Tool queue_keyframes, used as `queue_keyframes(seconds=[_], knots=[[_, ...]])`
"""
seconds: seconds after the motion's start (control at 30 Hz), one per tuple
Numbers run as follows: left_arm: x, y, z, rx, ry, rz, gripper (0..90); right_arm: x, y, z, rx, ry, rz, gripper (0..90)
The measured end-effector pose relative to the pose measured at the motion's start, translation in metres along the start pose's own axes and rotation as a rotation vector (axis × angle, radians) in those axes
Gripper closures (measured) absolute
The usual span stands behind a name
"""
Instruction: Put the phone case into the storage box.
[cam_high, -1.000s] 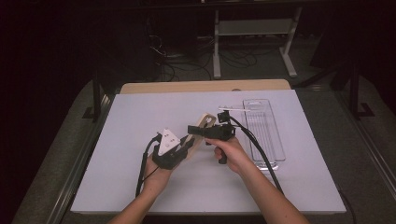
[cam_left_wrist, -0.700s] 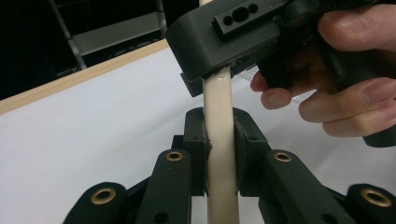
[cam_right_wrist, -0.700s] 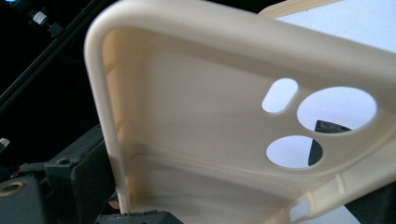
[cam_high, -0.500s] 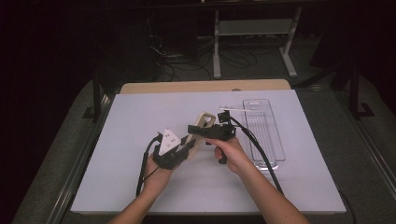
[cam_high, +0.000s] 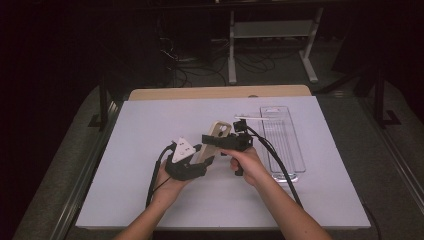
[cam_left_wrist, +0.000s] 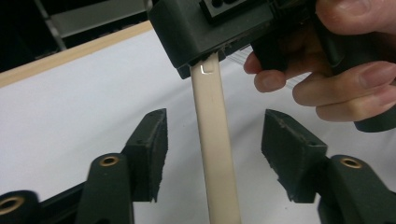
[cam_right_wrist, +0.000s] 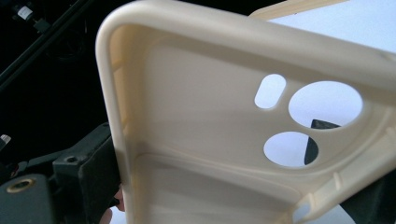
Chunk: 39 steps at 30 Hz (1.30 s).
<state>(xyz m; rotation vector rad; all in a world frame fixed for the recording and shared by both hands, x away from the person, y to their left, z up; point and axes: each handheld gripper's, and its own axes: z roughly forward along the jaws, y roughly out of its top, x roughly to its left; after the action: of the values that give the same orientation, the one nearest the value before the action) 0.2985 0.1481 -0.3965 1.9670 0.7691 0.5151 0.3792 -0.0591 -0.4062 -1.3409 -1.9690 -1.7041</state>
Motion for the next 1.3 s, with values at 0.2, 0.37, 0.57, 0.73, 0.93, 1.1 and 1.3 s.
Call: queue_keyframes(seconds=[0.2,0.37,0.57,0.73,0.93,1.1,1.3], knots=[[0.008,0.002,-0.002,0.02,-0.032,-0.015,31.3,0.0,0.0,0.0,0.001,-0.006,-0.004,7.1],[0.016,0.001,-0.006,0.026,-0.068,-0.016,23.1,0.0,0.0,-0.001,-0.001,-0.013,-0.014,7.3],[0.028,-0.001,-0.013,0.049,-0.123,-0.021,16.5,-0.001,0.001,-0.002,-0.001,-0.025,-0.024,7.5],[0.036,-0.004,-0.021,0.049,-0.14,-0.014,14.0,-0.001,0.001,-0.003,-0.006,-0.031,-0.041,7.6],[0.043,-0.011,-0.031,0.063,-0.159,0.005,8.5,-0.001,0.002,-0.004,-0.01,-0.04,-0.057,7.7],[0.051,-0.021,-0.039,0.074,-0.166,0.019,2.3,-0.002,0.002,-0.004,-0.01,-0.048,-0.065,7.8],[0.059,-0.035,-0.049,0.069,-0.165,0.007,0.0,-0.001,0.002,-0.004,-0.011,-0.053,-0.067,8.0]])
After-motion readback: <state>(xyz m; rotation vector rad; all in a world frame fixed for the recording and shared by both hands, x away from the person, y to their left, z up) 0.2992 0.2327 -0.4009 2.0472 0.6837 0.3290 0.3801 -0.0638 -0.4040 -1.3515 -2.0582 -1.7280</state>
